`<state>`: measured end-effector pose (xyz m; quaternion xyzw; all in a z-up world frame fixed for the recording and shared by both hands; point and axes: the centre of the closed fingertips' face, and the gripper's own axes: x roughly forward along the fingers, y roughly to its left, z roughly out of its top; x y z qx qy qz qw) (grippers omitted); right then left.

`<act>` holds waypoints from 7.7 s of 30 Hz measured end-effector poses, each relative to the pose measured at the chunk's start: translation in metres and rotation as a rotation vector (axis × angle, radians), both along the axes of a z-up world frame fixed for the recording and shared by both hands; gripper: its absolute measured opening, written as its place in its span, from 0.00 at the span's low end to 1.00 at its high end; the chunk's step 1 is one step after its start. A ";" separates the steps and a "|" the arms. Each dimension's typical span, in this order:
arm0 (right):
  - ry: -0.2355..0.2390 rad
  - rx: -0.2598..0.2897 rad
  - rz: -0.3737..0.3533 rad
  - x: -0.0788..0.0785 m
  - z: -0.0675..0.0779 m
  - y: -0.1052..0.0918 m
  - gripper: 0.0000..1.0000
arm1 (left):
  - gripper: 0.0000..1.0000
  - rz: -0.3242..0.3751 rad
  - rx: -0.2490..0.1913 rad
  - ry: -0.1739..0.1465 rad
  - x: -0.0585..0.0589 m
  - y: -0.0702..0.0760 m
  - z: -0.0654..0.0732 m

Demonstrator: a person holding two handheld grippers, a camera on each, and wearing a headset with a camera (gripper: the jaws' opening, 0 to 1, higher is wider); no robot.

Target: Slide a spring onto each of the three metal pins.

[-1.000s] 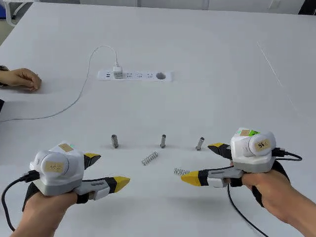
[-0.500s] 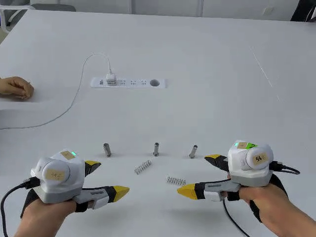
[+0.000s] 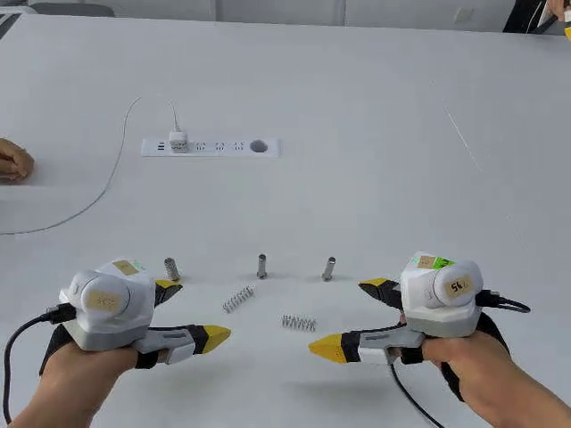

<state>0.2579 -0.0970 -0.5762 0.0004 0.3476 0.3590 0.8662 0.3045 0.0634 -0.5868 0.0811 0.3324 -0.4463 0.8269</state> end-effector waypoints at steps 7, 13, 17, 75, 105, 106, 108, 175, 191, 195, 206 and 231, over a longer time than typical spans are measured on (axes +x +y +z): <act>0.007 0.006 -0.009 -0.006 -0.001 -0.005 0.87 | 0.65 -0.033 0.012 0.014 0.004 -0.015 -0.010; 0.021 0.006 -0.012 -0.011 -0.005 -0.007 0.86 | 0.64 -0.053 0.026 0.021 0.011 -0.024 -0.022; 0.026 0.010 -0.016 -0.013 -0.005 -0.008 0.86 | 0.63 -0.066 0.039 0.033 0.012 -0.028 -0.031; 0.087 0.044 -0.003 -0.025 -0.016 0.004 0.84 | 0.10 -0.035 0.182 -0.012 0.032 -0.029 -0.068; 0.093 0.089 0.037 -0.032 -0.012 0.035 0.80 | 0.10 -0.060 0.155 -0.026 -0.033 -0.004 -0.043; 0.092 0.091 0.040 -0.032 -0.012 0.036 0.79 | 0.10 -0.062 0.153 -0.028 -0.035 -0.003 -0.041; 0.092 0.096 0.041 -0.032 -0.011 0.038 0.79 | 0.10 -0.068 0.152 -0.036 -0.038 -0.002 -0.037; 0.189 0.379 0.133 -0.039 0.033 0.088 0.17 | 0.10 -0.364 0.039 -0.166 -0.096 -0.069 0.034; 0.065 0.208 0.331 -0.019 0.070 0.097 0.18 | 0.10 -0.362 0.001 -0.230 -0.068 -0.077 0.061; 0.041 0.102 0.425 -0.021 0.067 0.096 0.18 | 0.10 -0.371 -0.009 -0.238 -0.067 -0.078 0.065; 0.025 0.036 0.559 -0.025 0.073 0.097 0.18 | 0.10 -0.399 -0.025 -0.247 -0.069 -0.080 0.071; -0.019 -0.074 0.740 -0.038 0.060 0.093 0.12 | 0.10 -0.480 -0.028 -0.219 -0.080 -0.084 0.065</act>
